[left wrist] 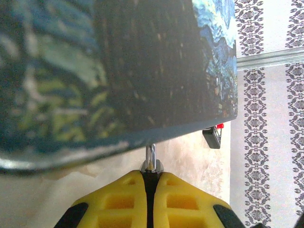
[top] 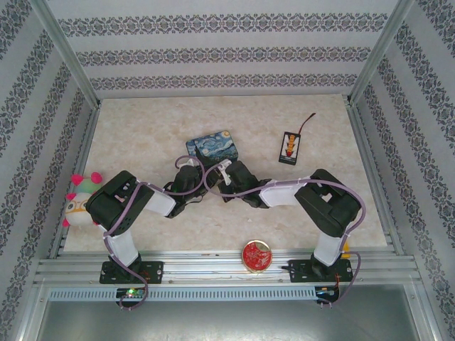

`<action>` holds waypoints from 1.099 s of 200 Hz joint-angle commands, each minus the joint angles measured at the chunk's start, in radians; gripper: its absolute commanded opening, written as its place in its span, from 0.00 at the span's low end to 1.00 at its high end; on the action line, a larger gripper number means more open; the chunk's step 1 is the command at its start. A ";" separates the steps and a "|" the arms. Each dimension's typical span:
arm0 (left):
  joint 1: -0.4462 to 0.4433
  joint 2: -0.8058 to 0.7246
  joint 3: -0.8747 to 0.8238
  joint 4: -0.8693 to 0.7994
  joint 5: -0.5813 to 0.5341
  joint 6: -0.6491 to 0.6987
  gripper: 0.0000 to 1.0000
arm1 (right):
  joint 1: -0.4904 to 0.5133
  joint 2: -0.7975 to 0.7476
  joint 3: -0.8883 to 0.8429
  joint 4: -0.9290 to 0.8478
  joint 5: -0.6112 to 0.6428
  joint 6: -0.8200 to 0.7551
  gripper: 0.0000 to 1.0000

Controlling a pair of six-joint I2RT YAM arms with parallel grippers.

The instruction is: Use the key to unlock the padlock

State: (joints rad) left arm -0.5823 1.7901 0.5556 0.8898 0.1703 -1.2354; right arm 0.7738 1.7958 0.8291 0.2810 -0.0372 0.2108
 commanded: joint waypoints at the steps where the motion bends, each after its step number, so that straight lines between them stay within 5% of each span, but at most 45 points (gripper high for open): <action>1: -0.013 0.002 -0.037 -0.013 0.118 0.015 0.00 | -0.044 -0.039 0.012 0.089 -0.104 0.046 0.00; 58: -0.013 -0.007 -0.060 -0.015 0.137 0.027 0.00 | -0.119 -0.041 0.034 0.078 -0.316 0.148 0.00; 107: -0.012 -0.007 -0.076 0.010 0.118 0.025 0.10 | -0.184 -0.021 0.022 0.132 -0.468 0.245 0.00; 137: -0.007 0.013 -0.060 0.053 0.110 0.013 0.32 | -0.200 0.004 0.025 0.168 -0.521 0.277 0.00; 160: 0.005 0.020 -0.050 0.075 0.101 0.004 0.34 | -0.202 0.008 0.022 0.169 -0.523 0.279 0.00; 187: 0.016 0.012 -0.039 0.069 0.082 0.012 0.48 | -0.203 0.009 0.018 0.167 -0.520 0.277 0.00; 220: 0.021 -0.012 -0.035 0.058 0.043 0.026 0.72 | -0.202 0.014 0.018 0.171 -0.520 0.280 0.00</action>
State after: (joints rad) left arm -0.5659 1.7889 0.5163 0.9611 0.2211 -1.2366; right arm 0.5777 1.8019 0.8299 0.3752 -0.5404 0.4778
